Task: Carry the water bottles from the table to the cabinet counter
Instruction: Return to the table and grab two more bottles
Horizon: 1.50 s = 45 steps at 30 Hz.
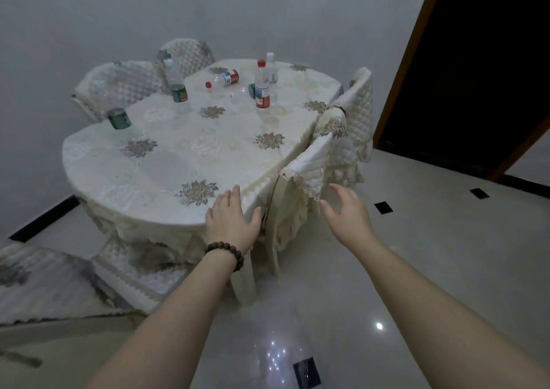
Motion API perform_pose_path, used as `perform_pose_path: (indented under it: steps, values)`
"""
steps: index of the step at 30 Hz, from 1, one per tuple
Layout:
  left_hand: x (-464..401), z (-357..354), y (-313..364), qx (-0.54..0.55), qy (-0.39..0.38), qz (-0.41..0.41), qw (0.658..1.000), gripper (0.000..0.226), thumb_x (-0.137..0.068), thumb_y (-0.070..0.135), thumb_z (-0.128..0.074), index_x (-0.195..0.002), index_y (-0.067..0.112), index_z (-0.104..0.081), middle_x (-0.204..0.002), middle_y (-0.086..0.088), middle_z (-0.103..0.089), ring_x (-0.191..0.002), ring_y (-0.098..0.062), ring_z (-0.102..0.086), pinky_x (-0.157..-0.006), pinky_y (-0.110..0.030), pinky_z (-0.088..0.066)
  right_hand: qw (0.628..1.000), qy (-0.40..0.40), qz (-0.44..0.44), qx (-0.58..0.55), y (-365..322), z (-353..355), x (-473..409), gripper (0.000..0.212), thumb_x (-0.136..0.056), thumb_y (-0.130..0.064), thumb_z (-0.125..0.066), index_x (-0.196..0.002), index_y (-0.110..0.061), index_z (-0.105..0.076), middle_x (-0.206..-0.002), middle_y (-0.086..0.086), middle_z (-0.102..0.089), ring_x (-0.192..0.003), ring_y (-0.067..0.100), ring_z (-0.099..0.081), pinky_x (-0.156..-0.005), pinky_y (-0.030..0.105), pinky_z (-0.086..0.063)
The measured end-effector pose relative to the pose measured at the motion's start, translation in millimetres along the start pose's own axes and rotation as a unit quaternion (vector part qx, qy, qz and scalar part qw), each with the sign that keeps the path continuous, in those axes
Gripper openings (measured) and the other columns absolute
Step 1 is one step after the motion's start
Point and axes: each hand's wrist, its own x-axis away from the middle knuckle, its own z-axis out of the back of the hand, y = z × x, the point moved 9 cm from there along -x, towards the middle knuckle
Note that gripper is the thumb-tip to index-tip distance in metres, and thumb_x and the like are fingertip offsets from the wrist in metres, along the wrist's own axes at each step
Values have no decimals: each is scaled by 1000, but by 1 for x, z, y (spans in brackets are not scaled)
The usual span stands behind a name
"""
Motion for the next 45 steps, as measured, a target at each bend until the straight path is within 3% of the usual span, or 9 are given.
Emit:
perform_pose_path:
  steps: [4, 17, 29, 45]
  values:
    - [-52, -6, 14, 19, 4, -7, 1000, 69, -92, 50, -43, -148, 16, -24, -151, -7, -33, -140, -24, -26, -114, -44, -21, 1000, 10, -6, -6, -1, 2, -58, 49, -93, -29, -55, -138, -14, -46, -139, 5, -47, -127, 22, -46, -104, 35, -37]
    - [-210, -61, 76, 21, 30, 28, 999, 68, -92, 46, -45, -148, 14, -24, -150, -8, -34, -141, -23, -26, -114, -43, -22, 999, -11, 44, -21, 22, 10, -260, 45, -94, -26, -53, -136, -12, -47, -139, 6, -48, -127, 22, -44, -106, 32, -33]
    - [-366, -114, 170, 76, 83, 175, 978, 68, -90, 44, -49, -147, 13, -28, -149, -9, -36, -138, -26, -30, -112, -45, -28, 987, -114, 109, -42, 68, 29, -492, 48, -95, -25, -52, -140, -11, -43, -142, 7, -44, -132, 21, -40, -109, 32, -30]
    - [-507, -161, 138, 109, 147, 303, 935, 72, -88, 44, -55, -147, 11, -28, -150, -10, -34, -138, -26, -31, -111, -44, -29, 952, -230, 200, -18, 40, -75, -671, 45, -96, -28, -50, -139, -15, -43, -144, 1, -41, -133, 17, -39, -108, 28, -29]
